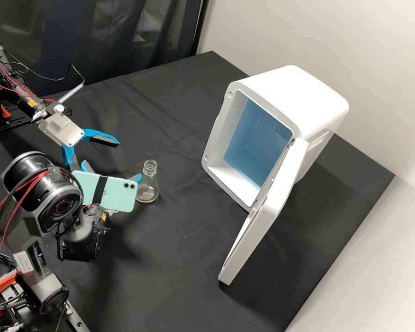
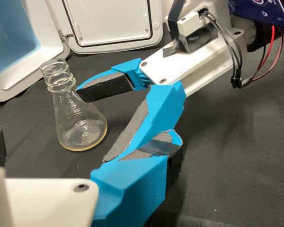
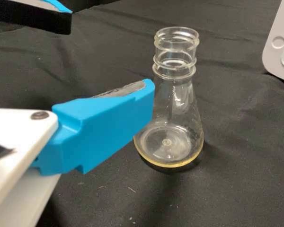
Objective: Place the flask in the incubator
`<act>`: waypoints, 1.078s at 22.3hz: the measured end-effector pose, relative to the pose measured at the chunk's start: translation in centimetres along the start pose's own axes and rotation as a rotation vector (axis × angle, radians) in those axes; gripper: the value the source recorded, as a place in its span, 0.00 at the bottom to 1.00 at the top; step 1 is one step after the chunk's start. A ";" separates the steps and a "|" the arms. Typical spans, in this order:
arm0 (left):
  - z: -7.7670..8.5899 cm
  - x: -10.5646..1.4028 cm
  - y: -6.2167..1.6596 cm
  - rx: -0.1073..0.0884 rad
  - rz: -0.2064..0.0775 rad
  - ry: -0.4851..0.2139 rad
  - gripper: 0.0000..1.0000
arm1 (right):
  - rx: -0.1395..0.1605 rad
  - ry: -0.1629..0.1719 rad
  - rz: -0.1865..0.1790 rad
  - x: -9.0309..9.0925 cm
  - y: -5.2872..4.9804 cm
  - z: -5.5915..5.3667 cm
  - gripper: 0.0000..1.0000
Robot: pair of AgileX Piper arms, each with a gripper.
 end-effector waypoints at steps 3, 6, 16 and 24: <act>0.0 0.0 0.00 -0.004 0.000 0.002 1.00 | 0.007 -0.002 0.002 0.1 0.0 -0.1 1.00; 0.0 0.0 0.00 -0.004 0.000 0.002 1.00 | 0.024 -0.004 0.002 0.3 -0.2 -0.2 1.00; 0.0 0.0 -0.01 -0.006 -0.001 0.003 1.00 | 0.047 -0.024 0.034 0.3 0.2 0.0 1.00; -0.1 0.1 -0.17 -0.008 -0.009 0.007 1.00 | 0.037 -0.079 0.120 -0.9 1.9 1.3 1.00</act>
